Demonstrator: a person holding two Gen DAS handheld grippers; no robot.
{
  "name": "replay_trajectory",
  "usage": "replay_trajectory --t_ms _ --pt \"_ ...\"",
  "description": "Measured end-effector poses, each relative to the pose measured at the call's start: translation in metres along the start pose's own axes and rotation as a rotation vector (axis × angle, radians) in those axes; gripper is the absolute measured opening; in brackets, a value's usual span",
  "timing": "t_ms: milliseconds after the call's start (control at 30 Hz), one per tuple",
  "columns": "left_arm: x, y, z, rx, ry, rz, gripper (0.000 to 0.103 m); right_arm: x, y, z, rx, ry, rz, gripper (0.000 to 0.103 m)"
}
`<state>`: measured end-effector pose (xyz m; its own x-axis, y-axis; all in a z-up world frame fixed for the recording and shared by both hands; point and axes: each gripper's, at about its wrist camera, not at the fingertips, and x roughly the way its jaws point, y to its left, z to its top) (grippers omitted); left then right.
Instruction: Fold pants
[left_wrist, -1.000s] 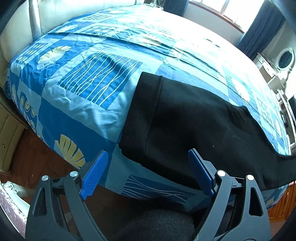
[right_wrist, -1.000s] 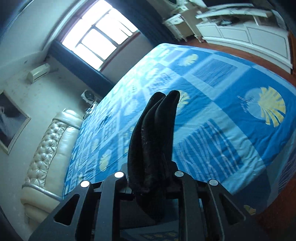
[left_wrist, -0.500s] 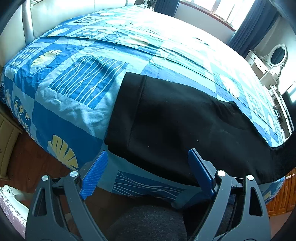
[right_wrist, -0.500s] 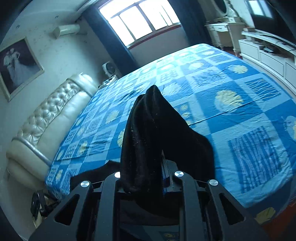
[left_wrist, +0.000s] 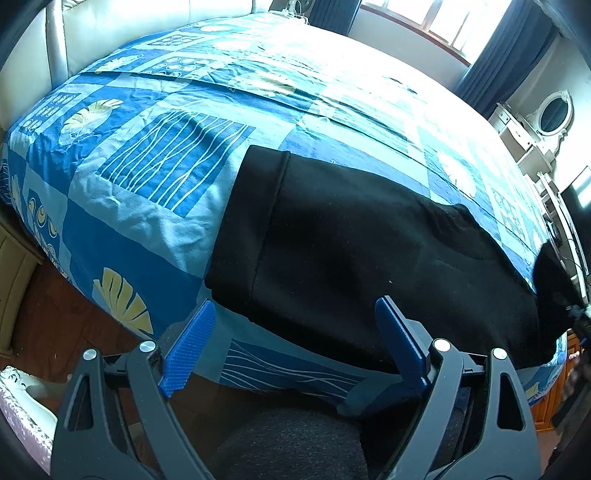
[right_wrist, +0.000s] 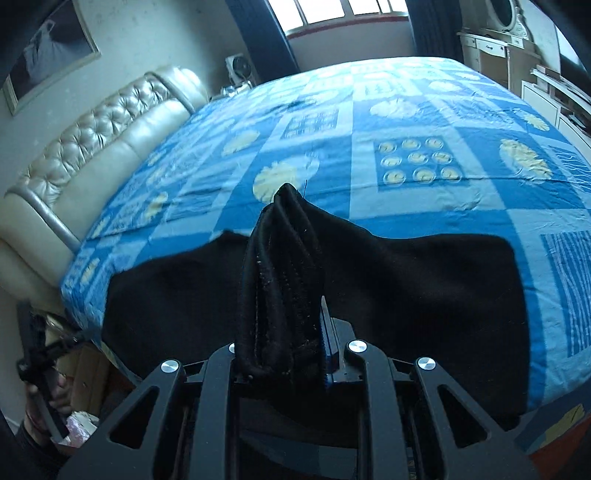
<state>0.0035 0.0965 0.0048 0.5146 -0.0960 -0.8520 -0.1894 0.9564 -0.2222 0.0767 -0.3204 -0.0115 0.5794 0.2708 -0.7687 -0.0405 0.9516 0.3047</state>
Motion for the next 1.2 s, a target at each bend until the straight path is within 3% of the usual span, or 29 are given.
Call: replay_trajectory --t_ms 167,633,1033,1200 --pt "0.0 -0.002 0.0 0.002 0.001 -0.002 0.088 0.031 0.017 -0.015 -0.032 0.067 -0.009 0.02" --pt "0.004 -0.005 -0.001 0.0 0.009 -0.014 0.088 0.049 0.027 -0.029 -0.013 0.098 -0.015 0.021" --pt "0.005 -0.007 -0.003 -0.003 0.017 -0.022 0.088 0.049 0.029 -0.033 0.034 0.107 0.044 0.036" --pt "0.005 -0.006 -0.003 -0.005 0.019 -0.026 0.088 0.05 0.033 -0.035 0.072 0.126 0.134 0.045"
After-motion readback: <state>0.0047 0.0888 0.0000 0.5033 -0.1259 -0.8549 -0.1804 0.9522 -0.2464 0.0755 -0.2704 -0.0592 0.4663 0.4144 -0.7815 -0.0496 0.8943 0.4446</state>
